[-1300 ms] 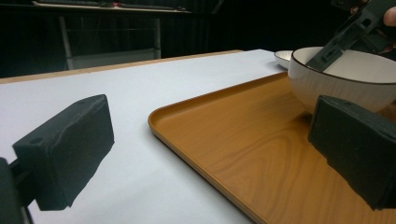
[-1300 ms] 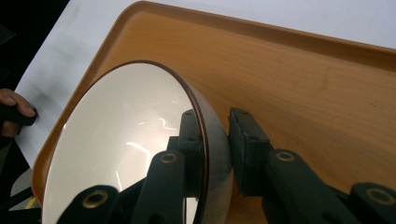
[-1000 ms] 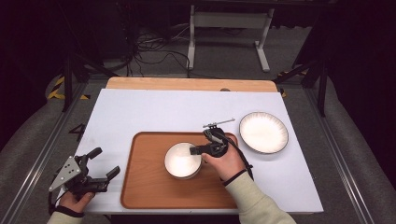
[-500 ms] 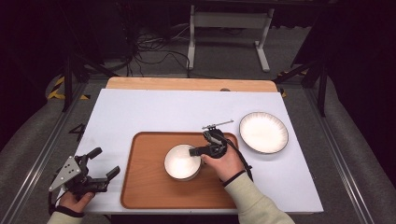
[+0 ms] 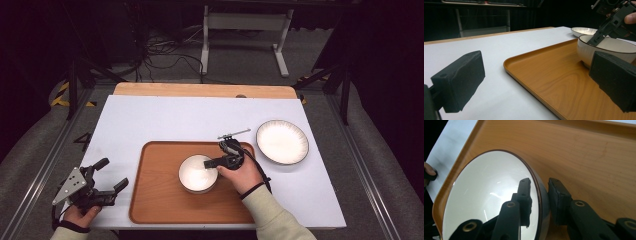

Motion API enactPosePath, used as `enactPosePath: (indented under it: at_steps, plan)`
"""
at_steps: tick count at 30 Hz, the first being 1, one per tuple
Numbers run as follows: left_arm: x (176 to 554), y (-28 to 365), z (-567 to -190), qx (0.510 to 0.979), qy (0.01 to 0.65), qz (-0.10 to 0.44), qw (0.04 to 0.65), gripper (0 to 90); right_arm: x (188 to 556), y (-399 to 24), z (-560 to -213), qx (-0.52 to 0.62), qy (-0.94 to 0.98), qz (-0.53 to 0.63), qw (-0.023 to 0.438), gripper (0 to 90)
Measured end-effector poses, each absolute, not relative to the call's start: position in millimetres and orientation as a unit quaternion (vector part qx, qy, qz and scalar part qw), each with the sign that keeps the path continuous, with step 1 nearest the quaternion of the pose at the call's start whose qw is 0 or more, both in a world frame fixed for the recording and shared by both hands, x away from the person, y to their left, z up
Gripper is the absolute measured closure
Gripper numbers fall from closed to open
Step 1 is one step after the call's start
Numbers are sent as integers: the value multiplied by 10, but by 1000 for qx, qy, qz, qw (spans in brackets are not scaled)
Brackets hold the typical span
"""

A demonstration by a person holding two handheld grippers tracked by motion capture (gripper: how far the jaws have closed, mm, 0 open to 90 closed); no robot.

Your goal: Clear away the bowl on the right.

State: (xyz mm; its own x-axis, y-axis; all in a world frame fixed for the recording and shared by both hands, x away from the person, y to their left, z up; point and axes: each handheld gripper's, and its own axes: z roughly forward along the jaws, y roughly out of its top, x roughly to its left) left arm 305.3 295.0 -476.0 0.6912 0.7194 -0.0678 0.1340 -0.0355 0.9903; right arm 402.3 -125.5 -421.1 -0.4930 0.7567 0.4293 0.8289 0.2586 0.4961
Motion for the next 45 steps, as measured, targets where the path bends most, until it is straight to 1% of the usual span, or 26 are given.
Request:
enactPosePath:
  at_steps: [4, 8, 10, 17, 28, 37, 45]
  plan:
    - [3053, 2950, -4760, 680, 314, 236, 619, 8, 4016, -1263, -4215, -497, -791, -353, 51, 702]
    - [3053, 2949, -4760, 679, 314, 237, 620, 8, 4005, -1269, -4195, -485, -792, -368, 39, 647]
    - [3053, 2953, -4758, 681, 314, 235, 619, 8, 4001, -1277, -4183, -470, -796, -380, 24, 598]
    - [3055, 2953, -4758, 681, 315, 234, 618, 8, 3969, -1330, -4092, -426, -793, -434, -28, 499]
    - [3054, 2952, -4758, 681, 314, 235, 618, 8, 3898, -1381, -3943, -337, -792, -500, -96, 433]
    - [3058, 2949, -4759, 680, 315, 235, 619, 8, 3837, -1404, -3876, -258, -793, -536, -134, 363]
    - [3061, 2952, -4758, 681, 317, 233, 618, 8, 3778, -1496, -3814, -224, -782, -561, -155, 309]
